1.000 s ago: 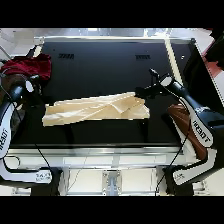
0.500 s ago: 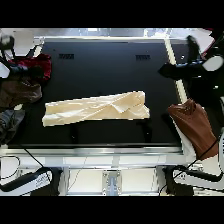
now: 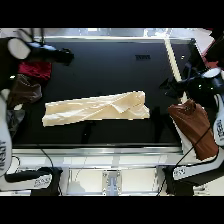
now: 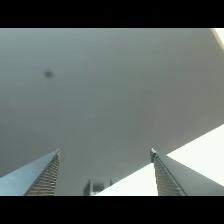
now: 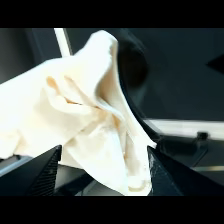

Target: Fold the shirts.

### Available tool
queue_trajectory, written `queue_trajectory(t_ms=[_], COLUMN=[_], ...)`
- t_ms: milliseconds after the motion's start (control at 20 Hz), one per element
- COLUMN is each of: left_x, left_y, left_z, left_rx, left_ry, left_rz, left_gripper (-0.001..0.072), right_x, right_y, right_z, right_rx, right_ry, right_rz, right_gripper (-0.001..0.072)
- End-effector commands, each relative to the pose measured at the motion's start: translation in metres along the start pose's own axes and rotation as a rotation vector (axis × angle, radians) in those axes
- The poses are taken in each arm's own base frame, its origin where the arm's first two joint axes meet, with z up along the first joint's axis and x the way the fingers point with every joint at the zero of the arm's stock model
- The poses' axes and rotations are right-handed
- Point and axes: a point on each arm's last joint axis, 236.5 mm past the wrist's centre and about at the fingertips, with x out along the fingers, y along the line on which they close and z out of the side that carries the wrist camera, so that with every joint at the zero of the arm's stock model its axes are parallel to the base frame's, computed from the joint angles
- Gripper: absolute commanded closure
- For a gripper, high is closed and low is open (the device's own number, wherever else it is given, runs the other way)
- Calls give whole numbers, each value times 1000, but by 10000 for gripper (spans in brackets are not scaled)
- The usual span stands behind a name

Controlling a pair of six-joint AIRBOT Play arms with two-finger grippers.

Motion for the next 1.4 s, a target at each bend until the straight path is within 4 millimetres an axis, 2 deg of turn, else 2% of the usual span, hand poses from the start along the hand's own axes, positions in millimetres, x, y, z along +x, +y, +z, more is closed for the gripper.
queue_trajectory(t_ms=[0,100,200,300,600,850,900,950,1000,1050,1100,1150,1200,1250,1350], left_x=[47,64,73,77,79,79,79,80,81,83,86,88,91,94,98], left_y=[-55,-74,-84,-86,-83,-83,-83,-83,-83,-83,-83,-83,-83,-84,-86], left_z=[-40,-82,-116,-136,-141,-141,-141,-142,-143,-145,-149,-154,-163,-173,-203], left_rx=[72,91,102,101,95,95,95,95,95,94,93,91,87,84,70], left_ry=[202,367,501,585,600,601,602,604,607,614,625,639,660,686,757], left_rz=[-117,-165,-197,-212,-211,-211,-211,-211,-212,-212,-214,-215,-218,-222,-232], left_gripper=[69,70,70,70,69,69,70,70,69,70,108,305,570,696,698], right_x=[43,63,78,90,119,137,140,142,145,146,144,139,130,119,96], right_y=[-24,-33,-37,-30,-6,10,14,19,25,34,45,60,72,86,111], right_z=[-17,-23,-28,-32,-31,-50,-54,-59,-63,-68,-71,-76,-79,-79,-71], right_rx=[18,1,-9,-39,-143,-214,-225,-233,-239,-237,-239,-255,-267,-292,-358], right_ry=[145,191,222,239,213,264,278,290,300,309,319,332,348,353,324], right_rz=[52,58,69,102,74,53,53,60,70,94,131,180,216,243,262], right_gripper=[103,103,103,103,103,117,203,328,495,694,696,696,696,696,697])
